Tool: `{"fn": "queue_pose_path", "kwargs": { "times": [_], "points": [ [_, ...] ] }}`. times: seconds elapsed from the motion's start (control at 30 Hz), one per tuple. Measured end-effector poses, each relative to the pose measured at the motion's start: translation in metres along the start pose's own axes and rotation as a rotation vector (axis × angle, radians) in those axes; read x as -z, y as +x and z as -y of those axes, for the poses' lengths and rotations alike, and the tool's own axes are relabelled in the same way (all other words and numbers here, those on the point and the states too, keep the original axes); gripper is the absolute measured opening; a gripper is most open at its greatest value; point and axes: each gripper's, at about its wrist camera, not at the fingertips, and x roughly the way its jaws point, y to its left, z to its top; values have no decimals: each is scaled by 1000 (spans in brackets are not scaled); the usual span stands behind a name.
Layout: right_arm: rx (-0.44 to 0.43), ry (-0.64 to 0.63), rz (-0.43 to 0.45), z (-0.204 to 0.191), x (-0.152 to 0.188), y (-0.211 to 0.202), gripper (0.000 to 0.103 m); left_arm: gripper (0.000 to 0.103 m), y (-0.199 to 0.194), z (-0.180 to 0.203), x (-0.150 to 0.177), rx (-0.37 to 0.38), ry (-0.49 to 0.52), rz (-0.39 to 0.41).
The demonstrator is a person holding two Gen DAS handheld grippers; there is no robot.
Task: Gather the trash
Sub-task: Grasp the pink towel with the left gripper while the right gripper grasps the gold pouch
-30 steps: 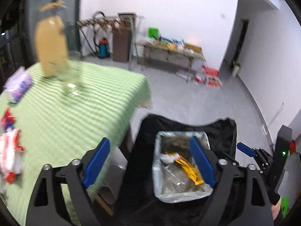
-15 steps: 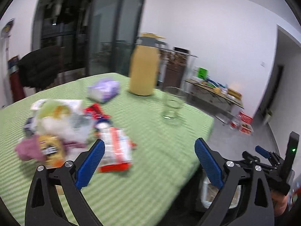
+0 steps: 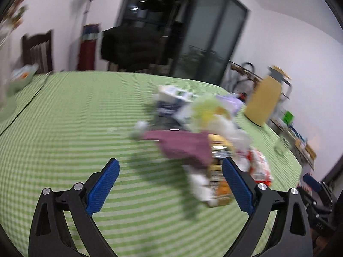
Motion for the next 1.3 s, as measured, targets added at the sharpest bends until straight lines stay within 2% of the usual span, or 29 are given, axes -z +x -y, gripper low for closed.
{"fn": "queue_pose_path", "kwargs": {
  "times": [0.17, 0.27, 0.37, 0.43, 0.5, 0.57, 0.6, 0.7, 0.87, 0.97, 1.07, 1.2, 1.23, 1.3],
  "points": [
    [-68, -73, -44, -52, -17, 55, 74, 93, 3, -45, 1, -51, -53, -2],
    [-89, -73, -104, -70, -23, 90, 68, 93, 7, -58, 2, -63, -62, -13],
    [-64, -90, -133, -80, -27, 110, 67, 93, 12, -69, 4, -65, -68, -29],
    [-12, -103, -156, -83, -28, 125, 67, 93, 14, -73, 4, -63, -66, -38],
    [-1, -89, -169, -78, -28, 132, 56, 93, 16, -73, 3, -63, -56, -46],
    [-19, -64, -171, -74, -28, 131, 52, 93, 19, -71, 2, -62, -46, -55],
    [-22, -76, -166, -74, -28, 127, 40, 93, 22, -70, 2, -60, -38, -60],
    [-32, -69, -142, -70, -31, 117, 36, 93, 28, -66, -1, -57, -33, -69],
    [-69, -49, -58, -60, -46, 85, 35, 93, 40, -48, -3, -26, -23, -96],
    [-80, -30, 11, -48, -57, 61, 35, 93, 49, -26, -5, 23, 13, -112],
    [-93, 11, 66, -31, -67, 40, 35, 93, 69, -2, -7, 82, 37, -162],
    [-76, 41, 110, -6, -68, 18, 35, 93, 106, 18, -12, 32, 31, -212],
    [-68, 49, 114, 1, -65, 13, 35, 91, 115, 19, -15, 26, -3, -224],
    [-54, 56, 115, 12, -59, 4, 35, 60, 118, 18, -17, 59, -47, -221]
  ]
}}
